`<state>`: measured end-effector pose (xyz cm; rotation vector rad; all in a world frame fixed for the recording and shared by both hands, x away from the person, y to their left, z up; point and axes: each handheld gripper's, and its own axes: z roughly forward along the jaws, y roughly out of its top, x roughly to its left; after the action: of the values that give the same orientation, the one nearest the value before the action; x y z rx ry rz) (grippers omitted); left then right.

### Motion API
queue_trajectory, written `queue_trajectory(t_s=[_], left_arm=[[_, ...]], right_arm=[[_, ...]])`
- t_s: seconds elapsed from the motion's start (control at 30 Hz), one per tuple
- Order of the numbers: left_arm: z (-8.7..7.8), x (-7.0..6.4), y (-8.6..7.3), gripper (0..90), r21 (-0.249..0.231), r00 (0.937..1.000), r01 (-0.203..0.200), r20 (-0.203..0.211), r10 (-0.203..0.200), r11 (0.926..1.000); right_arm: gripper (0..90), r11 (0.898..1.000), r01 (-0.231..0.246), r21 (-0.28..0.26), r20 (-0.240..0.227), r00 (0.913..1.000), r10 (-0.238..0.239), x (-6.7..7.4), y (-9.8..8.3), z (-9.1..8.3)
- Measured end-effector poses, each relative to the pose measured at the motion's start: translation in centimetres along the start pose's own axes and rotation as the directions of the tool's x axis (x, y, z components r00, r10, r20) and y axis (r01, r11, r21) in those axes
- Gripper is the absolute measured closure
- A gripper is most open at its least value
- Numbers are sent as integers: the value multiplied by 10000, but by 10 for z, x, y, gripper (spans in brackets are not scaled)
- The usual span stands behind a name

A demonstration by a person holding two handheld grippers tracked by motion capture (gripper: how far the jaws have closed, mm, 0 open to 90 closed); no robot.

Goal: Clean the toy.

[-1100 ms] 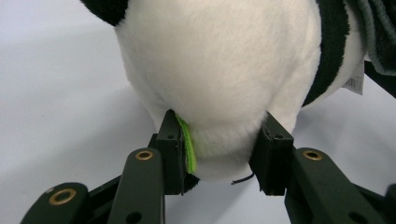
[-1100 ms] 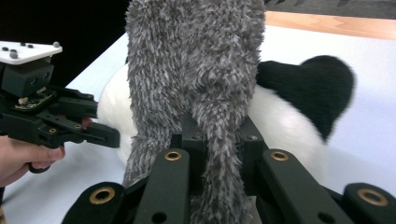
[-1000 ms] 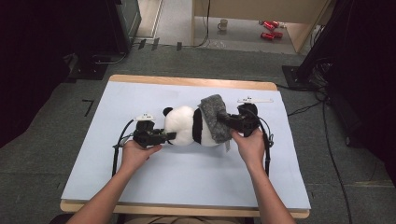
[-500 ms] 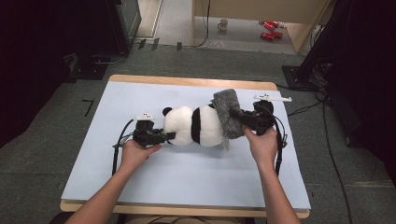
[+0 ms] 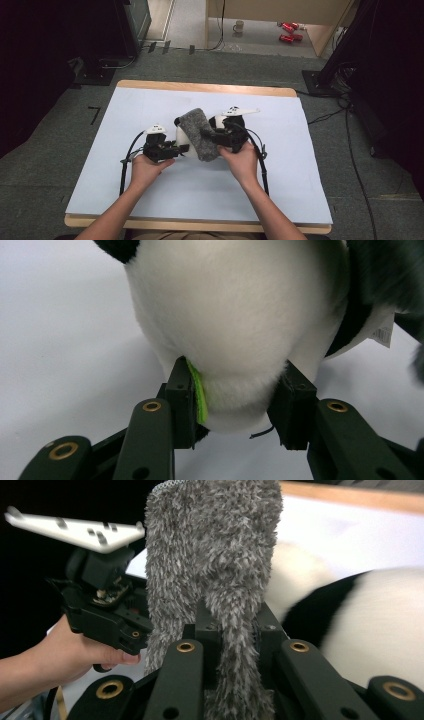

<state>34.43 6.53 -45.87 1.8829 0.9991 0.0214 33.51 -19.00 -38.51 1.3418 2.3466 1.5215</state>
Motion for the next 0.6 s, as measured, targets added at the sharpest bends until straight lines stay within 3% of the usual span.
queue_trajectory(t_s=[0.13, 0.27, 0.47, 0.6], left_arm=[[-1, -5, 1, 595, 16, 9998, -18, -179, 18, 10000], [0, -4, 1, 596, 8, 9999, -25, -153, 25, 10000], [1, 1, 3, 599, 64, 9997, -201, -168, 202, 9998], [2, 7, 7, 599, 104, 9999, -129, 36, 129, 9999]], right_arm=[[782, 9999, -54, 110, -109, 9999, 55, -1, -10, 16], [780, 9992, 380, 116, 265, 9989, -383, -2, -12, 17], [781, 9981, 579, 215, 924, 9939, -596, -14, -10, 6], [785, 9996, 279, -20, 1256, 9917, -274, -25, -8, -12]])
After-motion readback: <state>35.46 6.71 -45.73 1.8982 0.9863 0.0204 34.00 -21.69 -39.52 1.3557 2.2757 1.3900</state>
